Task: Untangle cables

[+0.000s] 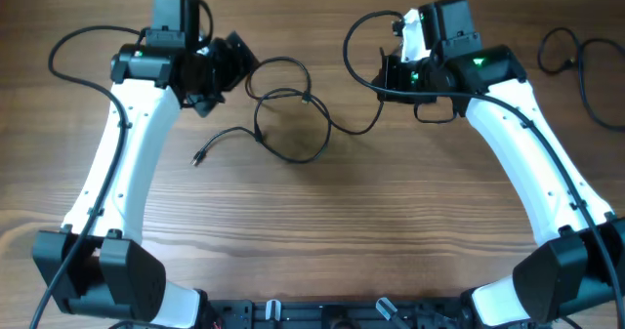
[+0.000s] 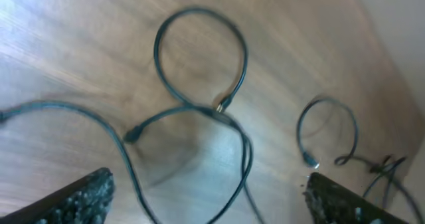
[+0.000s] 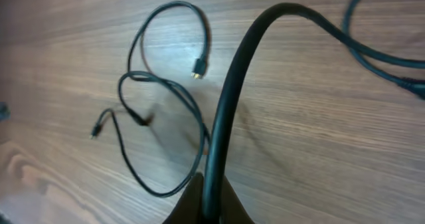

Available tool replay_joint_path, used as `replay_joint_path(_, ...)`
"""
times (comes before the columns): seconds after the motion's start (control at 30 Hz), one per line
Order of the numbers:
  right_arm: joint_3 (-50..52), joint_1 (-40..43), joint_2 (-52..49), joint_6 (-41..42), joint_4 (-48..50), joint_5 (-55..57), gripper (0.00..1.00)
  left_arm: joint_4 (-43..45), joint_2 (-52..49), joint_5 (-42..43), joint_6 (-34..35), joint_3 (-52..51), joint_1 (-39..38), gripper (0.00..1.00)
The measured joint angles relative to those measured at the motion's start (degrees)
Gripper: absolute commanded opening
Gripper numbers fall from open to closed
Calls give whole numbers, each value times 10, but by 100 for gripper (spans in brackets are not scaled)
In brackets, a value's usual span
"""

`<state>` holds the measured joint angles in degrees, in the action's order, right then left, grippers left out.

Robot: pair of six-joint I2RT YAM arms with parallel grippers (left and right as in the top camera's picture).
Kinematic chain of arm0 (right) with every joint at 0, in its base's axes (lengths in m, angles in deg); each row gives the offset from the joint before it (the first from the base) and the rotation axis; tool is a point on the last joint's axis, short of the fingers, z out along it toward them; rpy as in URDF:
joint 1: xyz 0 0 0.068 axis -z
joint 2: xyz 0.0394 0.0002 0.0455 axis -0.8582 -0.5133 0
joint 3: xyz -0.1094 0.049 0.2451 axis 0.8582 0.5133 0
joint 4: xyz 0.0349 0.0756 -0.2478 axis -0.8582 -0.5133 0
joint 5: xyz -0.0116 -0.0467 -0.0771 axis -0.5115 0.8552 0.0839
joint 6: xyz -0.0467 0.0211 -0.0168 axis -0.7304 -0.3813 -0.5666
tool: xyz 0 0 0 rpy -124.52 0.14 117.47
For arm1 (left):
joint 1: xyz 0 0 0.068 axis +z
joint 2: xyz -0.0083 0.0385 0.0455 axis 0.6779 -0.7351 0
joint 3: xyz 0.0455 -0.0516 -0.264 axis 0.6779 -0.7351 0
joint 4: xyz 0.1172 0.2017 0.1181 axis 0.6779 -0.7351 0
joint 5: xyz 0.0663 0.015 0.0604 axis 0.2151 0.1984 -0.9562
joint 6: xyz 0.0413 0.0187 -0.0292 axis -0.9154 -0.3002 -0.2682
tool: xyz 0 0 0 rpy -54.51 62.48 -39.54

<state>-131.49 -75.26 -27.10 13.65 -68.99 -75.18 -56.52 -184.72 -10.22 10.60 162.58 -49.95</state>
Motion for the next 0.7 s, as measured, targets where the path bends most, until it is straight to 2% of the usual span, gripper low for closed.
replay_joint_path(0.13, 0, 0, 0, 0, 0, 20, 4, -38, 0, 2, -41, -3, -48, 76)
replay_joint_path(0.27, 0, 0, 0, 0, 0, 24, 4, -35, 0, 5, -93, -38, -101, 70)
replay_joint_path(0.4, 0, 0, 0, 0, -7, 26, 4, 25, -2, 7, -125, -97, -137, 67)
replay_joint_path(0.43, 0, 0, 0, 0, -8, 26, 4, 74, -5, 7, -133, -127, -150, 68)
replay_joint_path(0.57, 0, 0, 0, 0, -8, 30, 4, 138, -19, 7, -164, -169, -190, 69)
replay_joint_path(0.6, 0, 0, 0, 0, -9, 33, 4, 145, -26, 7, -169, -170, -197, 68)
replay_joint_path(0.67, 0, 0, 0, 0, -10, 39, 4, 163, -54, 7, -183, -171, -216, 55)
replay_joint_path(0.7, 0, 0, 0, 0, -11, 39, 4, 167, -66, 7, -186, -172, -224, 55)
